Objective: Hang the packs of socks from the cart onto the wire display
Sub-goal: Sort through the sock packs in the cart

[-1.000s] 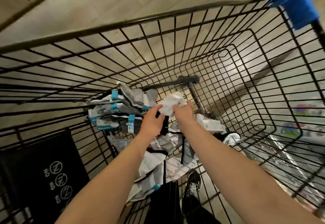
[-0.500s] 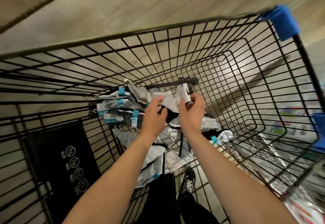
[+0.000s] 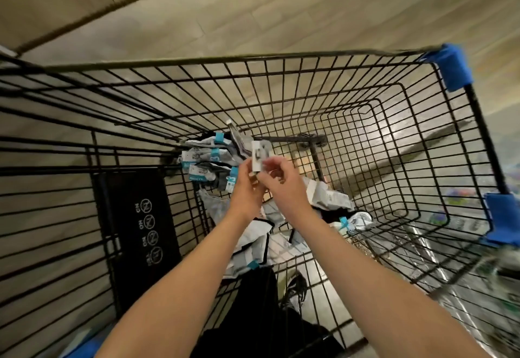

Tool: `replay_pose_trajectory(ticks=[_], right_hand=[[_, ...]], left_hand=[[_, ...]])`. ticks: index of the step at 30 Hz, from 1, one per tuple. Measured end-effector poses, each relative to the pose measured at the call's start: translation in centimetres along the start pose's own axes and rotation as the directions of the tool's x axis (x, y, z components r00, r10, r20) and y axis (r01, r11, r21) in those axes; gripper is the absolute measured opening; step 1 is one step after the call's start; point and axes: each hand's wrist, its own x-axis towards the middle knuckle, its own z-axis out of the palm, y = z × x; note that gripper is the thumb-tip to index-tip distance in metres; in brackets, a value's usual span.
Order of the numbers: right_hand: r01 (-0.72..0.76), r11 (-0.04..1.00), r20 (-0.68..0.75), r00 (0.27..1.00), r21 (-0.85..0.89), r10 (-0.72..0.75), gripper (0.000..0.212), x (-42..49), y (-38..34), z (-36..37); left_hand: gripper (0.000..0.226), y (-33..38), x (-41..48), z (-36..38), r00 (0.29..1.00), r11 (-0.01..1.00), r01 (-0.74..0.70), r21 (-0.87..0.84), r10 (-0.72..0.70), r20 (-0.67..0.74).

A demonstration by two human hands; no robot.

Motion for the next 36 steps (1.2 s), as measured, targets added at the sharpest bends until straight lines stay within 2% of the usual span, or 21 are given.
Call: replay_pose_trajectory(ticks=[2,4,6,8,10,12,14,17,19,21,22,24,27,30,32,34,36], right_hand=[[0.019,1.0,0.033,0.999,0.006,-0.019,0.02,0.0,-0.2,0.1],[0.05,0.998,-0.112,0.992,-0.033,-0.054,0.028,0.2,-0.5,-0.1],[0.005,1.0,-0.214,0.977,-0.022,-0.01,0.037,0.6,-0.6,-0.7],[-0.065,0.998,-0.122,0.99,-0.004,0.064,0.036,0.8,-0.6,-1.2],[-0.12,0.993,-0.005,0.993,-0.009,0.12,0.027,0.7,-0.3,-1.1],[-0.136,0.991,0.028,0.99,-0.014,0.136,0.021,0.1,0.0,-0.5],[-0.158,0.987,0.06,0.985,-0.024,0.159,0.019,-0.4,0.6,0.4],[-0.196,0.968,0.113,0.97,-0.156,0.214,0.019,-0.2,1.8,1.6],[-0.233,0.952,0.085,0.964,-0.2,0.254,0.018,0.9,2.4,2.0],[-0.261,0.951,0.008,0.964,-0.165,0.266,0.015,2.4,2.7,2.3],[-0.281,0.949,-0.015,0.959,-0.141,0.282,0.017,3.3,2.7,2.6],[-0.332,0.941,-0.012,0.943,-0.069,0.332,0.038,5.4,3.0,3.6],[-0.406,0.91,0.118,0.911,0.086,0.395,0.064,8.2,3.6,5.5],[-0.465,0.878,0.228,0.872,0.114,0.432,0.069,11.1,4.5,7.2],[-0.48,0.868,0.255,0.861,0.128,0.439,0.063,12.4,5.4,8.1],[-0.416,0.897,0.147,0.907,0.149,0.395,0.042,12.7,5.7,8.8],[-0.313,0.94,-0.094,0.941,0.136,0.326,0.025,11.7,5.4,8.5]], left_hand=[[0.037,0.6,-0.4,-0.2,0.998,1.0,0.023,0.004,-0.023,-0.061],[0.035,0.9,-0.8,-0.4,0.995,0.998,0.047,-0.05,-0.051,-0.09],[0.034,0.9,-1.0,-0.8,0.987,0.985,0.097,-0.142,-0.114,-0.117],[0.033,0.9,-1.1,-1.3,0.976,0.959,0.147,-0.243,-0.181,-0.123],[0.031,1.2,-1.6,-1.7,0.968,0.94,0.154,-0.304,-0.205,-0.147],[0.029,1.2,-2.0,-2.2,0.955,0.934,0.149,-0.325,-0.221,-0.197],[0.037,0.9,-2.5,-2.7,0.94,0.949,0.166,-0.268,-0.235,-0.247],[0.054,-0.6,-2.7,-4.0,0.905,0.96,0.22,-0.175,-0.268,-0.331],[0.054,-1.9,-2.5,-5.0,0.881,0.951,0.253,-0.18,-0.303,-0.362],[0.054,-3.0,-2.1,-6.0,0.873,0.942,0.269,-0.199,-0.326,-0.363],[0.052,-3.5,-1.8,-6.3,0.873,0.941,0.28,-0.189,-0.332,-0.356],[0.047,-4.3,-1.0,-6.6,0.882,0.944,0.283,-0.168,-0.325,-0.34],[0.042,-5.3,0.4,-6.7,0.896,0.958,0.247,-0.147,-0.283,-0.341],[0.045,-6.2,1.8,-6.8,0.892,0.959,0.228,-0.17,-0.276,-0.359],[0.047,-6.5,2.4,-6.7,0.89,0.96,0.221,-0.173,-0.271,-0.367],[0.048,-6.5,2.6,-6.5,0.893,0.962,0.217,-0.165,-0.264,-0.365],[0.05,-6.4,2.5,-6.2,0.892,0.962,0.217,-0.168,-0.265,-0.366]])
